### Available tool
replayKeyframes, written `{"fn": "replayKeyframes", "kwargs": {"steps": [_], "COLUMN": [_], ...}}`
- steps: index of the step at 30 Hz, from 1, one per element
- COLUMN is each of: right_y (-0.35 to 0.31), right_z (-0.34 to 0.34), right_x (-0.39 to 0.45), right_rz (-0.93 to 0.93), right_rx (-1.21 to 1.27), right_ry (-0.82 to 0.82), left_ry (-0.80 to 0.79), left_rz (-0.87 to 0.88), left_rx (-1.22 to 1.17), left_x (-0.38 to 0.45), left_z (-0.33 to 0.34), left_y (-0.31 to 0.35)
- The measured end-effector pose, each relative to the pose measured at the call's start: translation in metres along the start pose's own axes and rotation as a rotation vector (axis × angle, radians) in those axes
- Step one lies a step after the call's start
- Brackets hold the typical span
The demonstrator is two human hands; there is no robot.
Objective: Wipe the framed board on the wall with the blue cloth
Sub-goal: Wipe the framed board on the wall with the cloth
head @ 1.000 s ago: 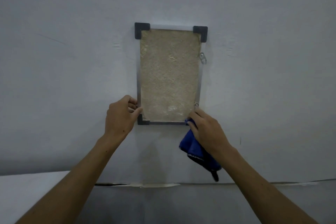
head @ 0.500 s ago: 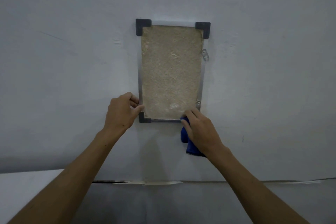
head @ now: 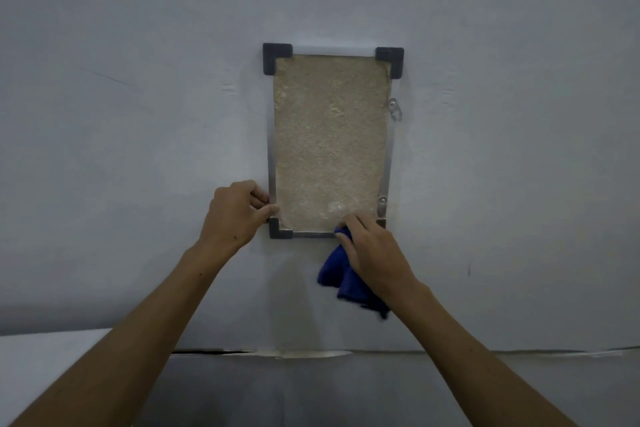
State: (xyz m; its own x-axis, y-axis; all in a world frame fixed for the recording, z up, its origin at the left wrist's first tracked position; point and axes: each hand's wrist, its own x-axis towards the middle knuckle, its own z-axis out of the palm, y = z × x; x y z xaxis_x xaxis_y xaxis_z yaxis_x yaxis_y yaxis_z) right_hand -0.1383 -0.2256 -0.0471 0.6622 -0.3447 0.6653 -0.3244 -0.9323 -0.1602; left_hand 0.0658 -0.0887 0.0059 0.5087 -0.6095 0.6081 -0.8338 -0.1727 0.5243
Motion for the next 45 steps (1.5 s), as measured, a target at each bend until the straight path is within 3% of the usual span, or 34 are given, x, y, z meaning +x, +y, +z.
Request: {"fn": "replayKeyframes", "kwargs": {"steps": [19, 27, 35, 45], "right_y": [0.011, -0.032, 0.004, -0.062], "right_z": [-0.003, 0.024, 0.005, 0.045], "right_x": [-0.010, 0.016, -0.008, 0.025], "right_rz": [0.034, -0.041, 0.038, -0.030], "right_rx": [-0.022, 0.033, -0.087, 0.043], "right_ry": [0.025, 0.018, 0.066, 0.082], "left_ry": [-0.037, -0.062, -0.070, -0.078], "left_rz": [-0.030, -0.013, -0.022, -0.026], "left_rx": [-0.069, -0.071, -0.097, -0.118], "left_x": [0.005, 0.005, 0.006, 0.006], "left_z": [0.000, -0.001, -0.001, -0.002], "left_y": [-0.005, -0.007, -0.010, -0.010]}}
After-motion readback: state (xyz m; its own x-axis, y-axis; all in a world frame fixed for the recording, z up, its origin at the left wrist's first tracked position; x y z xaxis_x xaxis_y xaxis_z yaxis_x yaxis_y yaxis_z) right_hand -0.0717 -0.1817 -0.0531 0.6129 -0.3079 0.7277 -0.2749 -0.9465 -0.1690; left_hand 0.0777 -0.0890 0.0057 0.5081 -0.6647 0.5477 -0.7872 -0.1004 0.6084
